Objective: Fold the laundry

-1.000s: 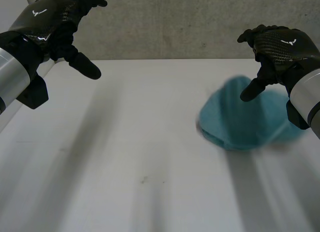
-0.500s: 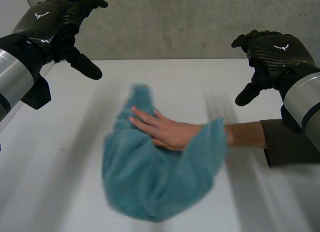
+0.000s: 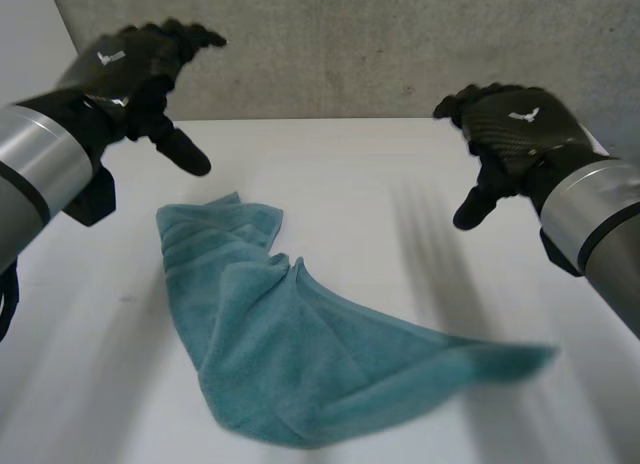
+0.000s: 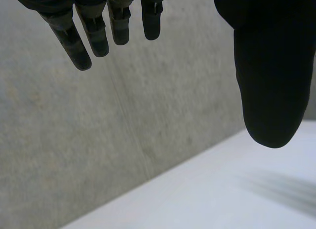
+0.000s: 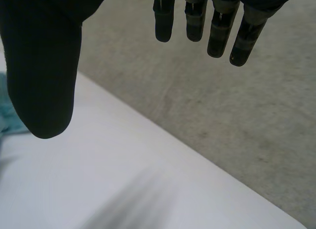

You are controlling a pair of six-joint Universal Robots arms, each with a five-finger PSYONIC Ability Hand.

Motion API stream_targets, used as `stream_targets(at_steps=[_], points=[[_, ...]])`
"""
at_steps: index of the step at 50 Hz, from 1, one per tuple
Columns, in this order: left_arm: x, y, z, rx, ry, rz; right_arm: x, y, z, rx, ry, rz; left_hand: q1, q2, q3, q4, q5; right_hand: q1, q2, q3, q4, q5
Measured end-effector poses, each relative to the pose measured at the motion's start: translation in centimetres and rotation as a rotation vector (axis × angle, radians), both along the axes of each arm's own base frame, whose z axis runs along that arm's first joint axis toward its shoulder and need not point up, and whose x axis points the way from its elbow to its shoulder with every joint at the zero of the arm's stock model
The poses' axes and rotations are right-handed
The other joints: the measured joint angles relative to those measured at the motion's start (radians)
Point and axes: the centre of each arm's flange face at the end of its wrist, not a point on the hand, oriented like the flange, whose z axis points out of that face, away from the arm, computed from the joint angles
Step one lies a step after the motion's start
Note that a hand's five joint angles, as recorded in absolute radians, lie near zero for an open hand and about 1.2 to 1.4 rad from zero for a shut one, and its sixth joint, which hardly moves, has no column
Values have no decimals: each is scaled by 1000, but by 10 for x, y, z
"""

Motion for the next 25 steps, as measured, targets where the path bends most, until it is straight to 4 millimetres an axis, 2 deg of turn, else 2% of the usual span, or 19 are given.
stream_targets(at_steps=[3, 6, 9, 13, 18, 23, 24, 25], points=[[-1, -2, -6, 13, -28, -1, 2, 1, -2, 2, 20, 15, 0, 0, 0, 0, 0, 0, 0, 0, 0, 0], [-4, -6, -35, 85, -199, -23, 11, 15, -26, 54, 189, 109, 0, 0, 0, 0, 0, 0, 0, 0, 0, 0], [-8, -1, -53, 133, -313, -62, 15, 25, -41, 106, 295, 163, 0, 0, 0, 0, 0, 0, 0, 0, 0, 0], [-19, 18, -82, 207, -506, -171, 18, 41, -61, 198, 425, 239, 0, 0, 0, 0, 0, 0, 0, 0, 0, 0], [-25, 31, -102, 246, -620, -253, 17, 50, -76, 277, 457, 263, 0, 0, 0, 0, 0, 0, 0, 0, 0, 0], [-30, 38, -117, 274, -661, -294, 14, 54, -90, 338, 390, 234, 9, 4, 2, 4, 3, 0, 0, 0, 0, 0], [-32, 41, -126, 294, -674, -312, 12, 56, -98, 358, 344, 212, 112, 88, 76, 85, 73, 0, 0, 0, 0, 0], [-32, 41, -126, 294, -674, -312, 12, 56, -98, 358, 344, 212, 112, 88, 76, 85, 73, 0, 0, 0, 0, 0]])
